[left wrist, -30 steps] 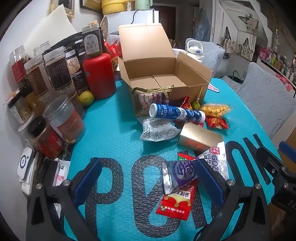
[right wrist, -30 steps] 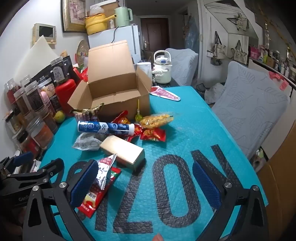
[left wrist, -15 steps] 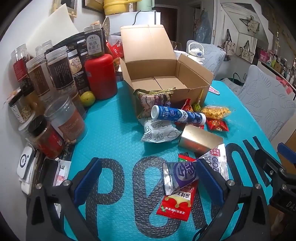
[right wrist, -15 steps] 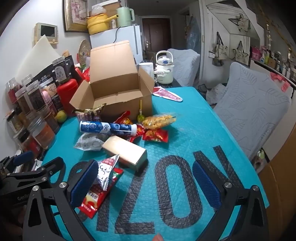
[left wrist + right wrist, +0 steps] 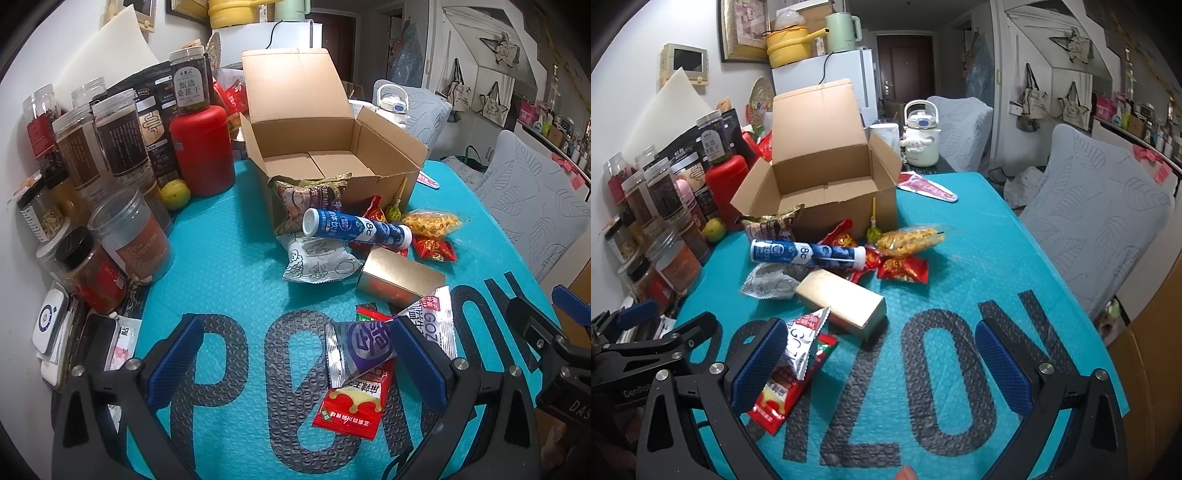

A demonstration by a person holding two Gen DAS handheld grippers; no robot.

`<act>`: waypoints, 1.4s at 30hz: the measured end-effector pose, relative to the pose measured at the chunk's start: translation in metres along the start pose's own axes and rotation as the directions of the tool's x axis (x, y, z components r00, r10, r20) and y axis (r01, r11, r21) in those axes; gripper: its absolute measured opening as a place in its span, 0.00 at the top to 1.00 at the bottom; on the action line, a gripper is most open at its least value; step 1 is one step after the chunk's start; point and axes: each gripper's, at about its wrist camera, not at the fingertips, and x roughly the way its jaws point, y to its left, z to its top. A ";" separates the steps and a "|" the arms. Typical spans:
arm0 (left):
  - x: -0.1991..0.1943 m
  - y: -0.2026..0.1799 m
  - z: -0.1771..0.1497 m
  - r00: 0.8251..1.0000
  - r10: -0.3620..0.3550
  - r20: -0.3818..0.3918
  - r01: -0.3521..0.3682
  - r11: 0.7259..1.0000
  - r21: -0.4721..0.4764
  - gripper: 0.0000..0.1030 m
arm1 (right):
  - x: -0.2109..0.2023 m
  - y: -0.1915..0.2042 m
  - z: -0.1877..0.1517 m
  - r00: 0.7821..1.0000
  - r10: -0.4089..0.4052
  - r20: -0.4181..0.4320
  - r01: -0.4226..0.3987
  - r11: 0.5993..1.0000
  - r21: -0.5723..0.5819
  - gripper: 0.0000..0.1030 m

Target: Organize snacks

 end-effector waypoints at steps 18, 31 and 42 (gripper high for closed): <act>-0.002 0.000 0.001 1.000 0.002 0.000 -0.002 1.000 -0.003 0.00 | 0.001 0.003 0.002 1.000 0.027 0.004 -0.027 1.000 -0.014 0.00; -0.001 0.003 0.001 1.000 0.007 -0.003 -0.007 1.000 -0.006 0.00 | 0.001 0.003 0.000 0.999 0.040 0.001 -0.040 0.999 -0.022 0.00; -0.003 0.004 -0.001 1.000 0.008 -0.003 -0.008 1.000 -0.008 0.00 | 0.001 0.004 -0.002 0.999 0.051 -0.005 -0.052 0.998 -0.031 0.00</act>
